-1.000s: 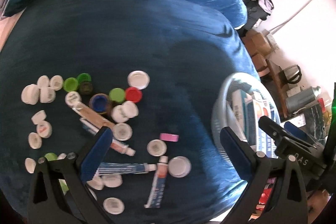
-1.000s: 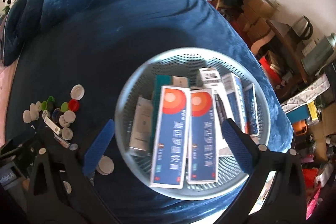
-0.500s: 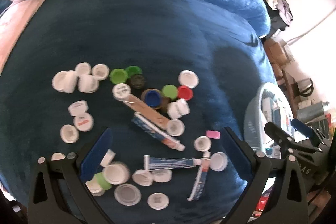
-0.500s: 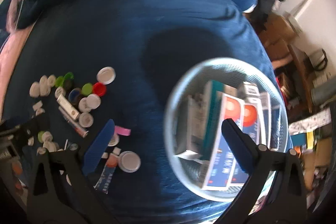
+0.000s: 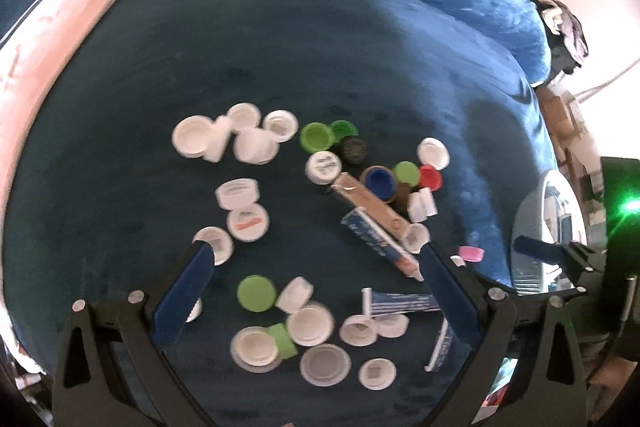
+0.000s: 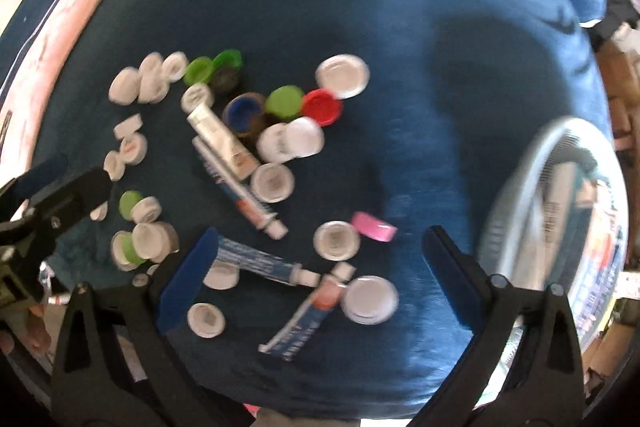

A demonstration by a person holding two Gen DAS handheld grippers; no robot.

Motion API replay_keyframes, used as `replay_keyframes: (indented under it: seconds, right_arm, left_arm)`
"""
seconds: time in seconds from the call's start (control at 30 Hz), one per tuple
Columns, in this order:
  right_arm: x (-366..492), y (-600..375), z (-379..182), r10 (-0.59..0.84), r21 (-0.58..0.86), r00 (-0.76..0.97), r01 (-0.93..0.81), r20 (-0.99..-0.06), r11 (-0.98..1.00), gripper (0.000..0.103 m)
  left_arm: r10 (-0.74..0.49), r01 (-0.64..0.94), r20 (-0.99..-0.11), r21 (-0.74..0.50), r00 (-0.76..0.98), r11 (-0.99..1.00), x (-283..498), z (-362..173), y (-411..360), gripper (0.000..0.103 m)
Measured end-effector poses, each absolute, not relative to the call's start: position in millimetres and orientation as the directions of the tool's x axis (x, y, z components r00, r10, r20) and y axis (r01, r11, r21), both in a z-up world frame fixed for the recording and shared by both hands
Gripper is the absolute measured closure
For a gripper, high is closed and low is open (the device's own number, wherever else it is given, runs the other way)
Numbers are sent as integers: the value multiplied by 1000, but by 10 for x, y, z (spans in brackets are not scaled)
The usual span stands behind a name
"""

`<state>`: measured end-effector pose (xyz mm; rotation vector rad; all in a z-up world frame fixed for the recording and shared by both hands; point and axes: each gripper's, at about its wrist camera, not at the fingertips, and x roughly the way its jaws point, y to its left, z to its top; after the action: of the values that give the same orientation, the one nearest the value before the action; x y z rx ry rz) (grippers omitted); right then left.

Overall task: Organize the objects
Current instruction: 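Grasp a dark green slim box with the right gripper while the left grasps an ointment tube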

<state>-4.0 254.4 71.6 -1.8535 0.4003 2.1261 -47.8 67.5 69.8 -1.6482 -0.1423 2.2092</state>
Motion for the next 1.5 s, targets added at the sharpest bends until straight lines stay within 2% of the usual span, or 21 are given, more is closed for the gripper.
replay_keyframes:
  seconds: [0.33,0.43,0.5,0.57,0.9,1.17,1.37,1.43,1.47,1.5]
  right_arm:
    - [-329,2353,472,-91,128,-120,-348,-989,-929,5]
    - [-431,2302,449,-150,193,-152,-336,-977,-922,19]
    - [-483,2276,417,-183,227,-158,-329,-970,-917,41]
    - [-536,2239,384,-203,245,-160,-317,-966,-916,53]
    - [-794,2153,370,-134,181,-185,-269,-974,-946,75]
    - [-862,2245,172,-91,127,-123,-338,-988,-932,75]
    - [-899,2186,117,-75,109,-115,-327,-991,-939,71]
    - [-897,2214,81,-73,107,-110,-342,-991,-934,59]
    - [-889,2225,49,-78,110,-102,-354,-992,-929,49]
    - [-880,2227,5,-89,114,-83,-362,-993,-925,46]
  left_arm:
    - [322,-145,-922,-296,-214,-944,-548,457,265,1]
    - [314,-127,-926,-293,-210,-948,-561,400,178,1]
    - [310,-122,-928,-290,-209,-949,-562,375,134,1]
    - [306,-120,-929,-286,-206,-951,-563,354,101,1]
    - [299,-124,-932,-278,-203,-952,-556,319,47,1]
    - [291,-116,-936,-273,-198,-955,-568,274,-5,1]
    - [285,-122,-940,-265,-190,-956,-559,252,20,1]
    - [283,-129,-941,-262,-187,-957,-548,240,38,1]
    - [282,-131,-941,-260,-187,-957,-545,237,44,1]
    - [281,-133,-941,-260,-186,-956,-539,234,50,1]
